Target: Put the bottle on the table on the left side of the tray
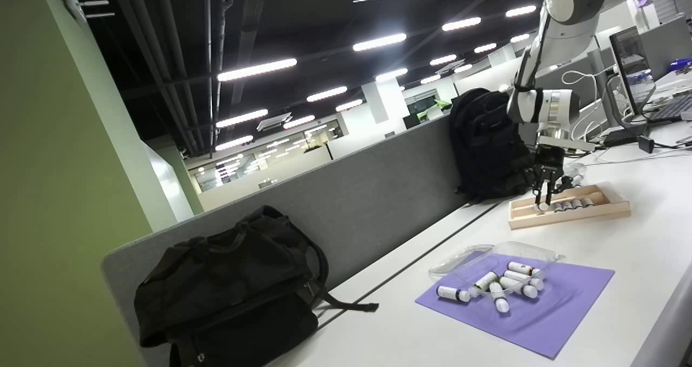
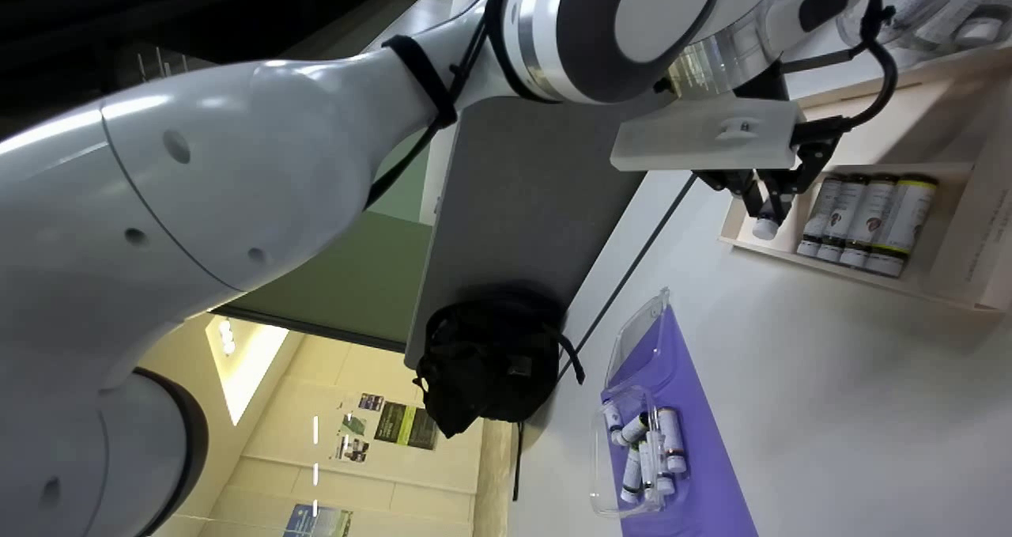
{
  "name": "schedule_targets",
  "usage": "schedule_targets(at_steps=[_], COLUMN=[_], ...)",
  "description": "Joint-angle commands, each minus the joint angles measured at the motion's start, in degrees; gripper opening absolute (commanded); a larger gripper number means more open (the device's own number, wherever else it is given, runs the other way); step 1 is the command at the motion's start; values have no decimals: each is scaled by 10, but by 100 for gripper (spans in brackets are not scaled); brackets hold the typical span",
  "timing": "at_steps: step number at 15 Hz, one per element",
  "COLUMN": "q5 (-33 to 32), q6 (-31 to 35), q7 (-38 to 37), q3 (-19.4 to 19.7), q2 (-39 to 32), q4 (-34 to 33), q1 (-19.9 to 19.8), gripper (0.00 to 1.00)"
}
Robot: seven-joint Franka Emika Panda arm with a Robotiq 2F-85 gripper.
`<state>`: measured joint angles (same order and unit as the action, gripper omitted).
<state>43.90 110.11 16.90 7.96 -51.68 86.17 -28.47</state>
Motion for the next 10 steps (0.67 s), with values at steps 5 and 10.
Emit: schedule_targets(at_steps=[5, 10], q5=[-12, -13], q6=[3, 8], q7=[-28, -8], q3=[0, -6], q2=[5, 5], q4=[-15, -12], q1=[-2, -6], gripper=[83, 89])
